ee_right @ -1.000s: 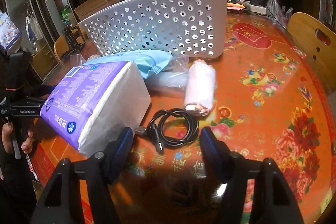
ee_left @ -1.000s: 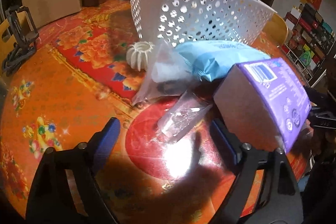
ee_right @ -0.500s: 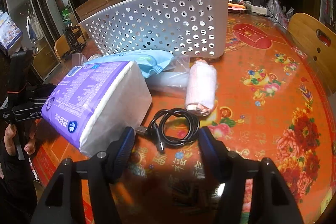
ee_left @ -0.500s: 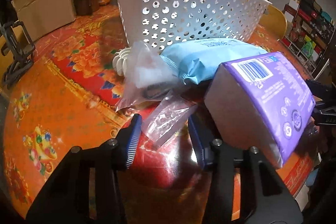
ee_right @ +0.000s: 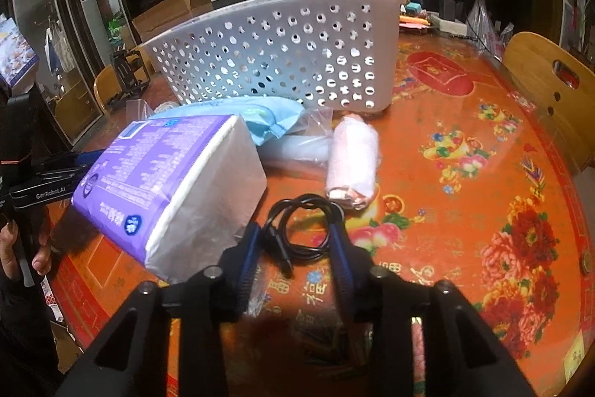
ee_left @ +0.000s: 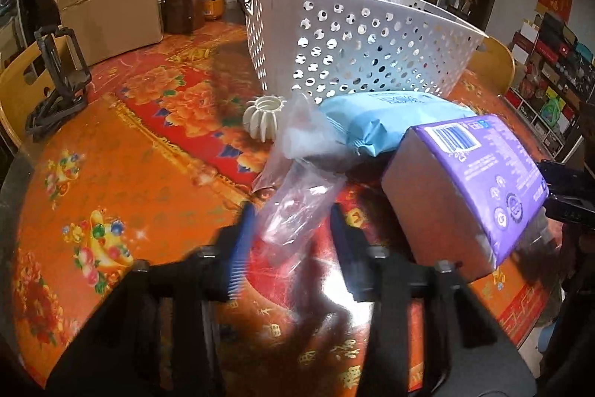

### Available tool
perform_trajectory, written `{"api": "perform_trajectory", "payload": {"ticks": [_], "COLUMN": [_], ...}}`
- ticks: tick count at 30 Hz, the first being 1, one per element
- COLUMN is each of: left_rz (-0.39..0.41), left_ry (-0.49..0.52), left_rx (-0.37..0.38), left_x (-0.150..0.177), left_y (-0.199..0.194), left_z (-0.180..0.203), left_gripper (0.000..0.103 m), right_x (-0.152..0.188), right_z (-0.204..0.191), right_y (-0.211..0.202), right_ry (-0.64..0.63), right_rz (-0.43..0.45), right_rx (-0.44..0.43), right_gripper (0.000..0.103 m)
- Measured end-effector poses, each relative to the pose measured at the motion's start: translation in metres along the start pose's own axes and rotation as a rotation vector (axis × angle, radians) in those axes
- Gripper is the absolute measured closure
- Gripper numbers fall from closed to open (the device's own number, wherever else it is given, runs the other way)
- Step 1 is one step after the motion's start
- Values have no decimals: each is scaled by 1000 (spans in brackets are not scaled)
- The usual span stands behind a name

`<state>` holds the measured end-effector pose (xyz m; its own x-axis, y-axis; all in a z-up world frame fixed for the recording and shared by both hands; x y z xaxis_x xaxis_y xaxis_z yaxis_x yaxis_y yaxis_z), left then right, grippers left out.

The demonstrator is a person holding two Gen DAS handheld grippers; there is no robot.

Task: Organize soft objects
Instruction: 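Grasp the clear plastic bag with the left tool while the right tool grasps the black cable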

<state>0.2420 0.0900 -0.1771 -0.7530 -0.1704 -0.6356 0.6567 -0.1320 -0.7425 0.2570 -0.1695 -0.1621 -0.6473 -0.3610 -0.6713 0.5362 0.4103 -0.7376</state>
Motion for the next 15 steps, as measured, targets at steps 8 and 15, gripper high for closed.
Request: {"api": "perform_trajectory", "payload": {"ticks": [8, 15], "left_rz": [12, 81], "left_ry": [0, -5], "left_rx": [1, 7], "left_x": [1, -4], "left_y": [-2, -19], "left_z": [1, 2], "left_gripper": [70, 71], "right_x": [1, 0], "right_z": [5, 7], "right_y": [-1, -13], "right_ry": [30, 39], "right_rz": [1, 47], "right_rx": [4, 24], "right_gripper": [85, 85]}}
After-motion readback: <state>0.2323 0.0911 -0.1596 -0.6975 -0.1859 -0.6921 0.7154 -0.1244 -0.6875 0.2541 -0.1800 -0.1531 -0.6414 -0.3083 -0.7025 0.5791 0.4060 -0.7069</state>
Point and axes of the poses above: each gripper's, at about its wrist camera, not at the fingertips, and y roughly the way its jaws point, z to its right, x to its underside, the point moved 8 cm from there along y, roughly the way its jaws point, and after that the axes turned 9 degrees about -y, right-handed, at the moved point
